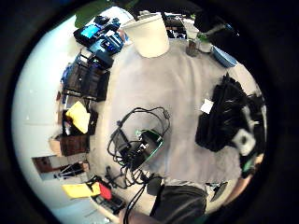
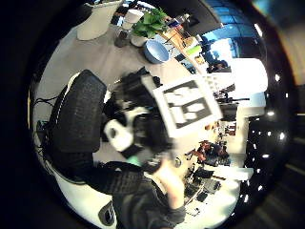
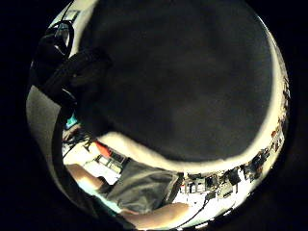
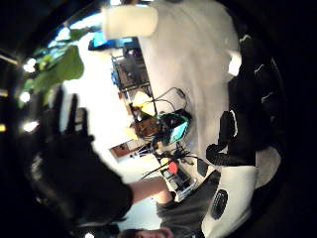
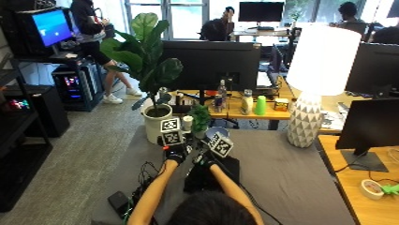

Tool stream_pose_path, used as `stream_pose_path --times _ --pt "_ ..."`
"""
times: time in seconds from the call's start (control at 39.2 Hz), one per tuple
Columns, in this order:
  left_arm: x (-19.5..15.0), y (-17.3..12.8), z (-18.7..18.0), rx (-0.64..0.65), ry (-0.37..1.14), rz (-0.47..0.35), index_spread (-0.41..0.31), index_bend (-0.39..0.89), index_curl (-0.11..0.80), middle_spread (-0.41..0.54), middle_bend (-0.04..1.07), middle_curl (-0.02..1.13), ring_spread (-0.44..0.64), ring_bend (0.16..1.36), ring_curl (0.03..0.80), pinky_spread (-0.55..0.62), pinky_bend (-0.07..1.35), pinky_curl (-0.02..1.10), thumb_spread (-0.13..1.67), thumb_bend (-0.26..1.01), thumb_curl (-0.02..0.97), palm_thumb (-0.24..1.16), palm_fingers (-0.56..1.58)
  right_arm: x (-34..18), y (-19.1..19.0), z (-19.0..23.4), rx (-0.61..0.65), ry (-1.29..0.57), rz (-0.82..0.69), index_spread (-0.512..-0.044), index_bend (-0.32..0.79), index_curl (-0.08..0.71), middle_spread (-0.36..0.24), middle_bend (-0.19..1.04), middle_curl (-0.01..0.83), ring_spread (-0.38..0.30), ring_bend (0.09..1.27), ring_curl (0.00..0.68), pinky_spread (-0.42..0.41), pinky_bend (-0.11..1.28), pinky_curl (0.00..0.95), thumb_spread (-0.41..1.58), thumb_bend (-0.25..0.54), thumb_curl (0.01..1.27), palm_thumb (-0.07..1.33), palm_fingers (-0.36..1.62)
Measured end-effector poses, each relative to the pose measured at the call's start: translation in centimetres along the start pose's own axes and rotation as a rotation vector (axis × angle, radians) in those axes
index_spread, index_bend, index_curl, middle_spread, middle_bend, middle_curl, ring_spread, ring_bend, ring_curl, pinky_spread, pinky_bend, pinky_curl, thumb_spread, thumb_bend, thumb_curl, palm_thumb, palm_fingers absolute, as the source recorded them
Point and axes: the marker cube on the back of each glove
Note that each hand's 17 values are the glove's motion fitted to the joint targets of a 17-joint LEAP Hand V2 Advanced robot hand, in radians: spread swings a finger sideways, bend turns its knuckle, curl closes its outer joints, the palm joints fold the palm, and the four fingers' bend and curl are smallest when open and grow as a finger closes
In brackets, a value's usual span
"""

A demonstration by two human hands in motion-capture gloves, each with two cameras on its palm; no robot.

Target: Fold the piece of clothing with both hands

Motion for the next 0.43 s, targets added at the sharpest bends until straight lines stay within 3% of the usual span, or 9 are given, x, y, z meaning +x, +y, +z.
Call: stream_pose_path --times 0.1,0.18,0.26,0.43 --pt "-0.1 -0.2 -0.5 0.016 -0.011 -0.009 -0.071 0.13 0.333 0.001 0.19 0.35 0.08 0.54 0.335 0.22 0.25 0.34 1.41 0.0 0.209 0.26 0.42 -0.9 1.3 -2.7 0.058 0.061 -0.073 -0.184 0.01 0.161 -0.078 0.26 0.496 -0.181 0.72 0.489 -0.251 0.82 0.466 0.64 -0.014 0.7 1.01 0.94" --pt "-0.1 -0.1 -1.3 0.031 -0.033 -0.013 -0.07 0.13 0.329 0.0 0.19 0.35 0.08 0.54 0.335 0.22 0.25 0.34 1.42 0.0 0.208 0.26 0.42 0.6 -1.0 -6.3 0.172 0.151 -0.125 -0.186 0.04 0.155 -0.073 0.25 0.489 -0.171 0.7 0.472 -0.232 0.79 0.448 0.7 -0.009 0.69 1.02 0.96" --pt "-0.2 0.2 -1.8 0.026 -0.05 -0.018 -0.069 0.13 0.325 -0.001 0.18 0.36 0.08 0.54 0.335 0.23 0.25 0.34 1.42 0.0 0.206 0.27 0.42 2.3 -2.6 -9.3 0.252 0.2 -0.129 -0.189 0.04 0.15 -0.069 0.25 0.486 -0.166 0.69 0.464 -0.223 0.77 0.439 0.76 -0.015 0.68 1.02 0.98" --pt "-0.2 0.6 -1.7 -0.015 -0.047 -0.021 -0.068 0.14 0.321 -0.003 0.18 0.36 0.07 0.54 0.335 0.22 0.25 0.34 1.42 -0.01 0.204 0.27 0.43 4.5 -1.7 -12.7 0.314 0.217 -0.108 -0.19 0.06 0.153 -0.072 0.24 0.48 -0.166 0.66 0.449 -0.202 0.71 0.416 0.84 -0.017 0.66 1.02 1.0"
